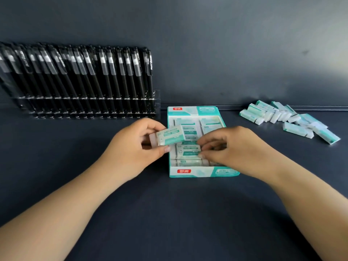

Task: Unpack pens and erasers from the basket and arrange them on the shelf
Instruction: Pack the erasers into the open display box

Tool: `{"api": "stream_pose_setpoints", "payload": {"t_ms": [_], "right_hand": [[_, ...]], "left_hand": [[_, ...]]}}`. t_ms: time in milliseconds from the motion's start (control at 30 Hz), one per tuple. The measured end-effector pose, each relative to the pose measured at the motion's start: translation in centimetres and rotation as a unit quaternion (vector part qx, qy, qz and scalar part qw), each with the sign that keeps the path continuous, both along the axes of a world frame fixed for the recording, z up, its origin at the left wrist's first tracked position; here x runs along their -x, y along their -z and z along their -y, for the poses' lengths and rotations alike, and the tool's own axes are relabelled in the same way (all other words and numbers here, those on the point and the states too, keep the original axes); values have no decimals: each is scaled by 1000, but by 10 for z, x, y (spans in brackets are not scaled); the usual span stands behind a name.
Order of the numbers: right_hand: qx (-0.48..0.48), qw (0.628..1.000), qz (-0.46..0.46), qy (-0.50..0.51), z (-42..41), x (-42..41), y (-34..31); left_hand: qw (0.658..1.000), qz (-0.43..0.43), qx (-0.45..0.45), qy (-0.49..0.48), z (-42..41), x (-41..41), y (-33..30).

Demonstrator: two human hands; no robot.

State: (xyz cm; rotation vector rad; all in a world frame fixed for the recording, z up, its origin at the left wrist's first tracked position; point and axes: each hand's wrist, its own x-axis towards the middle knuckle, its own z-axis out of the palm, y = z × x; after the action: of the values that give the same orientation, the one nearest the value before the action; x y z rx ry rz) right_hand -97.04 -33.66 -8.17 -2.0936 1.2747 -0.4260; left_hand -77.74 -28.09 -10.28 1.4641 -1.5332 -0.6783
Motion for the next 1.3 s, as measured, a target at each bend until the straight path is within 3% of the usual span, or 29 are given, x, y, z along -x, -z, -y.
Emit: {"api": "stream_pose_setpoints", "payload": {"t_ms": [267,467,733,967,1067,1167,1300], "right_hand": [[23,999,17,-42,2,7,-2],[151,982,90,-67,-3,4,-1],[286,951,61,-98,-1,4,6],[262,961,-57,-64,7,19,-13],[228,970,-83,-32,14,36,-17],[187,976,-105,-30,15,41,-17],[153,981,-116,-42,12,41,-18]], "left_hand": [[999,23,40,-20,4,5,4],[991,97,89,-14,3,13,5],[986,108,124,1,0,19,4],[991,125,41,18,-2,17,1],[976,206,13,62,-5,9,0],[939,312,-10,143,-8,2,2],[916,372,5,153,-9,-2,4]]}}
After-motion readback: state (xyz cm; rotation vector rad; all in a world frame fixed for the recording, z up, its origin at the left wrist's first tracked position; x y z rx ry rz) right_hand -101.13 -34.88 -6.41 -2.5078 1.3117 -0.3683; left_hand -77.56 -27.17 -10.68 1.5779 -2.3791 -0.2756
